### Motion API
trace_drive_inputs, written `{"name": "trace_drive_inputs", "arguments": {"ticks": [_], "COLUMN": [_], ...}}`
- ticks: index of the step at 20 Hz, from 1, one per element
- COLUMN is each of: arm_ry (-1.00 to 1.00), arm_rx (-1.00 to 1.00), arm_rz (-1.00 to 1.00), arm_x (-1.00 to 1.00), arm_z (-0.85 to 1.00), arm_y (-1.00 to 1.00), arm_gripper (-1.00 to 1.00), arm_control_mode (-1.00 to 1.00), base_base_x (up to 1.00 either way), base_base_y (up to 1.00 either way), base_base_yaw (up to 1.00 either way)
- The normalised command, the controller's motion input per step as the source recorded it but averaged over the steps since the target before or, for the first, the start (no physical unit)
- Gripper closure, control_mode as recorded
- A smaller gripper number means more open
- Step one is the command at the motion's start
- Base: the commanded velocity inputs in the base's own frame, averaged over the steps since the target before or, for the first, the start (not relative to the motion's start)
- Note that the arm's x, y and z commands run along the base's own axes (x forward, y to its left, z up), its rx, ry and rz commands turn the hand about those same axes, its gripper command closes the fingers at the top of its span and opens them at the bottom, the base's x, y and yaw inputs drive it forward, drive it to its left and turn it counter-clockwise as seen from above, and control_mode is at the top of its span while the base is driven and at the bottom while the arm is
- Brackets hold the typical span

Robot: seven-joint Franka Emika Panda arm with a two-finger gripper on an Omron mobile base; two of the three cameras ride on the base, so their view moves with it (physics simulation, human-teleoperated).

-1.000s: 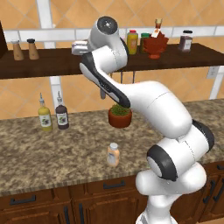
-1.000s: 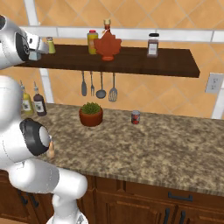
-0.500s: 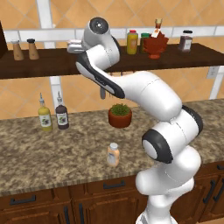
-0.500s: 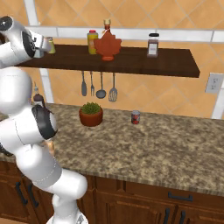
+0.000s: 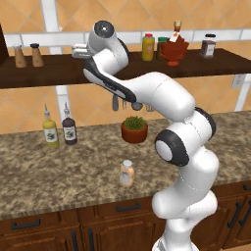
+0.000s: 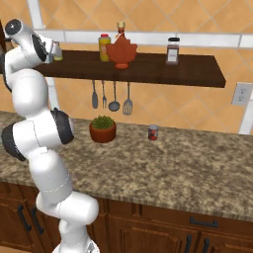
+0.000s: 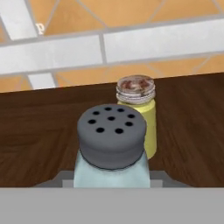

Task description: Put the shaker and condiment bottle from the counter next to their counterparts in the cabinet.

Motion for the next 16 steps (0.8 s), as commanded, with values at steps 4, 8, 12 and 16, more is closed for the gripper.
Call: {"name": "trace_drive_inputs", "arguments": {"ticks": [4, 8, 12, 16], "arm_ry": [0.0, 0.0, 0.0, 0.0], "arm_rx": [0.0, 0.0, 0.0, 0.0], "arm_rz": [-0.01, -0.02, -0.01, 0.0], "arm_x": [0.37, 0.47, 0.27, 0.11], "arm_z": [-0.23, -0.07, -0.11, -0.08], "arm_y": [0.15, 0.12, 0.07, 0.0], "arm_gripper": [1.0, 1.0, -1.0, -1.0], "arm_control_mode": [-1.0, -1.0, -1.0, -1.0], "base_base_x": [0.0, 0.0, 0.0, 0.0], "base_base_y": [0.0, 0.0, 0.0, 0.0], "base_base_yaw": [0.0, 0.0, 0.0, 0.0]}}
